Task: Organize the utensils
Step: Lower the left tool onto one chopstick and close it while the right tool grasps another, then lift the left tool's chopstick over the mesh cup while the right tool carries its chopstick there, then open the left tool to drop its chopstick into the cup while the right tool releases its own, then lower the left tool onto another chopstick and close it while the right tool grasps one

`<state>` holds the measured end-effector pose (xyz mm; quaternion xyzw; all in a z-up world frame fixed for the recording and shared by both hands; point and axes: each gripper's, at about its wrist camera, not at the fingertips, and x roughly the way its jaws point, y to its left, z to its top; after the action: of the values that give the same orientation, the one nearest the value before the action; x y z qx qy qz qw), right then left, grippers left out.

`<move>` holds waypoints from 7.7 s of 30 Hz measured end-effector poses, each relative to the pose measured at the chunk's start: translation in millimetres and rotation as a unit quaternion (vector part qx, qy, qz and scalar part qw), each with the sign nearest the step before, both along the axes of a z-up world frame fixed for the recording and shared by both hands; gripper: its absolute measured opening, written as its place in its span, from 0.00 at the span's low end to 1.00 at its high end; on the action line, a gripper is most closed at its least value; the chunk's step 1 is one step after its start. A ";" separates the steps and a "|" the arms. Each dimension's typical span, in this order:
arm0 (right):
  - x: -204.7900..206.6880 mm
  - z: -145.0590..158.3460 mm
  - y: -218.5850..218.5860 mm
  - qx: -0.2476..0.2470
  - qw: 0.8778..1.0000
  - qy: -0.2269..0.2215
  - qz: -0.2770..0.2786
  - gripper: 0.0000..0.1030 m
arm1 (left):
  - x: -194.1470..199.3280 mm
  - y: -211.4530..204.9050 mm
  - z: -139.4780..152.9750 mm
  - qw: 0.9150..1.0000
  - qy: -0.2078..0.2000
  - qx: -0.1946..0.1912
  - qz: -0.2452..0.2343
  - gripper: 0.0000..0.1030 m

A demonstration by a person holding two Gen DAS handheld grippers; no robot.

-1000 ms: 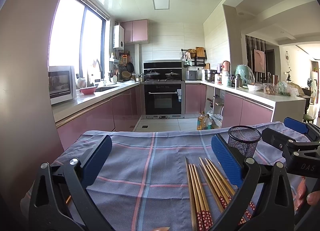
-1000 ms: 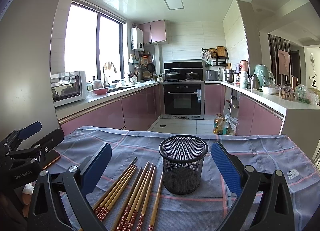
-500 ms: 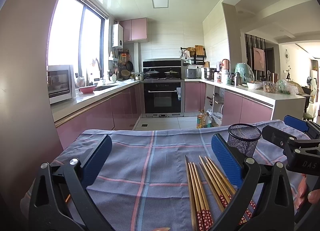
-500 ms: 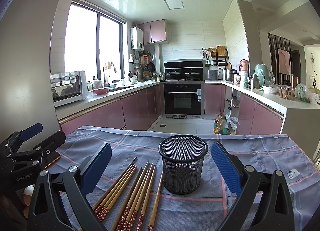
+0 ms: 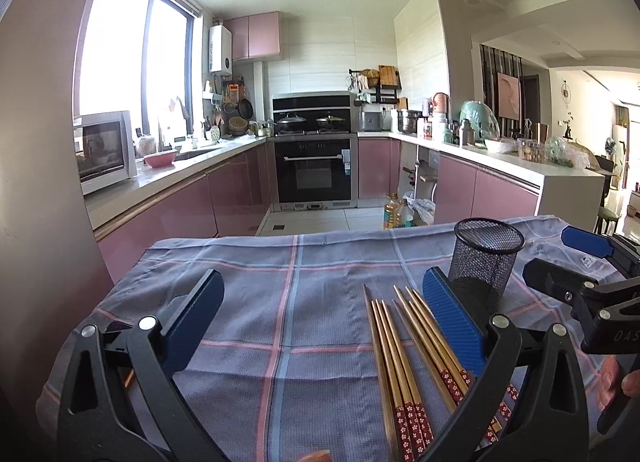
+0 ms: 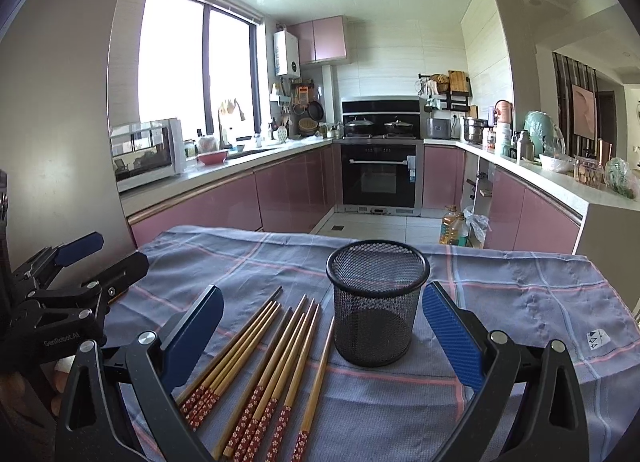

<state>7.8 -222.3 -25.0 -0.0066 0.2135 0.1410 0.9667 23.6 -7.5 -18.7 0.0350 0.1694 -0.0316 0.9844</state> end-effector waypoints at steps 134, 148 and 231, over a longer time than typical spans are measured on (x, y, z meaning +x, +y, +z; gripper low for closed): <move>128.8 43.8 -50.8 0.034 0.992 0.119 0.024 0.28 | 144.1 -96.3 46.6 0.957 0.171 -0.078 -0.220 0.31; 48.3 29.9 -17.0 -0.005 0.991 0.086 0.102 0.43 | 96.0 -27.4 -1.9 0.967 0.192 -0.038 -0.163 0.39; 63.0 -62.9 17.0 0.018 0.973 0.219 0.075 0.06 | 84.4 -34.8 -86.0 0.947 0.281 -0.009 -0.153 0.07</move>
<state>70.8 -205.3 -87.9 0.0262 0.4164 0.2150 0.8830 108.0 -42.3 -104.7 0.0412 0.4313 -0.1922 0.8806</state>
